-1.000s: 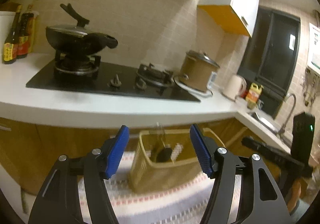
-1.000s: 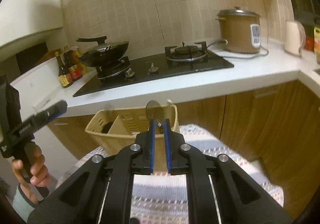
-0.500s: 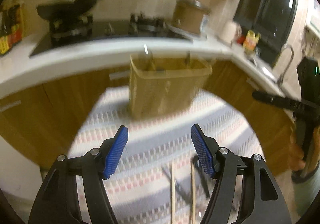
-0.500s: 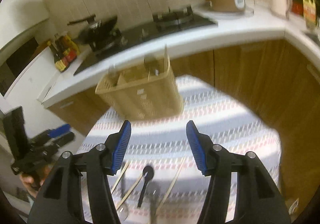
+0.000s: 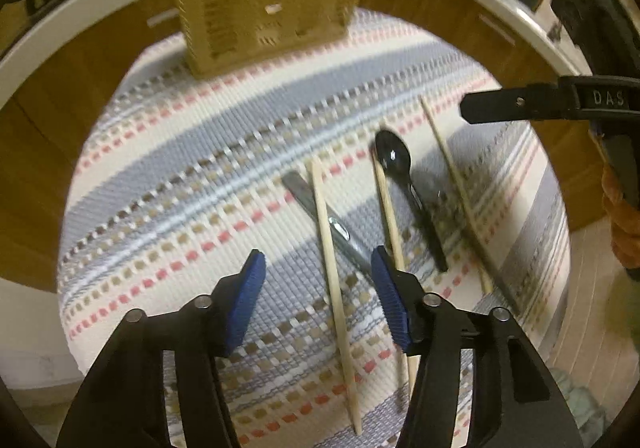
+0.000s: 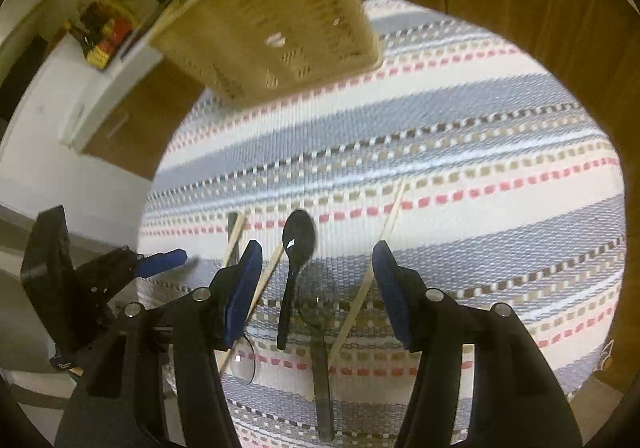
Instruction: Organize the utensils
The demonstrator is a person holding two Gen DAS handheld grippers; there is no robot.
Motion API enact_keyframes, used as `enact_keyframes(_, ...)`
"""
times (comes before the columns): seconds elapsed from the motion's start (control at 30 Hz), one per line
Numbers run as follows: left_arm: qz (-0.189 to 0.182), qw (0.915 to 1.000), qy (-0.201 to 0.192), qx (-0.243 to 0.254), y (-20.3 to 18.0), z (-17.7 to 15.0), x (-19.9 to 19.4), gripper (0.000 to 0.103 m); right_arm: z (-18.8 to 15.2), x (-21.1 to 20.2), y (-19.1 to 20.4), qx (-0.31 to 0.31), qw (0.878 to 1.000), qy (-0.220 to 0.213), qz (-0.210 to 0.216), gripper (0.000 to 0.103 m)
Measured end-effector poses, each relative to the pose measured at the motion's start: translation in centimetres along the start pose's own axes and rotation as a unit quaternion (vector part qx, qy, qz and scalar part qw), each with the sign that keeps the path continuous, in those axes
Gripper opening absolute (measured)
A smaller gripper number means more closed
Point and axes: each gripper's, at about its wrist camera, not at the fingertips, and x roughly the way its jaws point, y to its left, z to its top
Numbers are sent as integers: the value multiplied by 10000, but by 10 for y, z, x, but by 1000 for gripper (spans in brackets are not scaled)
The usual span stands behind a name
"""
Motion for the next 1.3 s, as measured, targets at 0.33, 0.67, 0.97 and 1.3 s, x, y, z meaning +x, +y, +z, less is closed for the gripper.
enact_keyframes(0.33,192,9995,233,59,-5,0,22,23,4,36,23,-267,9987,346,-262,54)
enact_keyframes(0.67,399,9983,2,-429,5,-2,18,5,11,62,36,-241,9967,515,-574,47)
enact_keyframes(0.97,579,9860,-312,-1534,54,-14,-3,5,19,83,49,-334,9936,547,-927,35)
enact_keyframes(1.3,620,9828,-395,-1696,59,-16,-4,5,22,90,63,-606,9878,412,-1374,24)
